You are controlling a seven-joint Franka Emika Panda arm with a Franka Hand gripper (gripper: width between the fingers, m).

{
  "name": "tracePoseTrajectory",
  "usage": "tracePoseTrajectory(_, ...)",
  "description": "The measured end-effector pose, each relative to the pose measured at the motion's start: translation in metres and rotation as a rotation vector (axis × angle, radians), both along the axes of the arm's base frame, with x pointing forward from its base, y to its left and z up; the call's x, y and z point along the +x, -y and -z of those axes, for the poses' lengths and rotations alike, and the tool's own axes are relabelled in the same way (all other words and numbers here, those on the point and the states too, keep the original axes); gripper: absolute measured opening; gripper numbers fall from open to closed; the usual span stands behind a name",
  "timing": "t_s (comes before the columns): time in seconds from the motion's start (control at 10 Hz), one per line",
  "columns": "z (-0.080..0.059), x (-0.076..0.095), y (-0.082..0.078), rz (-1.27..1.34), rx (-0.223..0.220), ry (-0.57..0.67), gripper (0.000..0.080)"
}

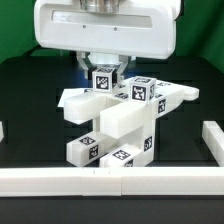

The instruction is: Assemble chair

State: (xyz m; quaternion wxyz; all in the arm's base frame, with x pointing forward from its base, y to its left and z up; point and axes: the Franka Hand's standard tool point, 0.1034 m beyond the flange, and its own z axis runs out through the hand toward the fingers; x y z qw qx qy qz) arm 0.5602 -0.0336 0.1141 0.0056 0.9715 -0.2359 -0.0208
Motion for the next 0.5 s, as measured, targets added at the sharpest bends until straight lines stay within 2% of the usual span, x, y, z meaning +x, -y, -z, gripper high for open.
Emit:
tracePoseTrajectory(0.4,0.0001,-0.0004,-0.0002,0.288,-0.012,-0.002,0.0287)
tracePoseTrajectory(0.5,0.0001,-0.0004,-0.0002,0.294,-0.012,-0.002,0.0287)
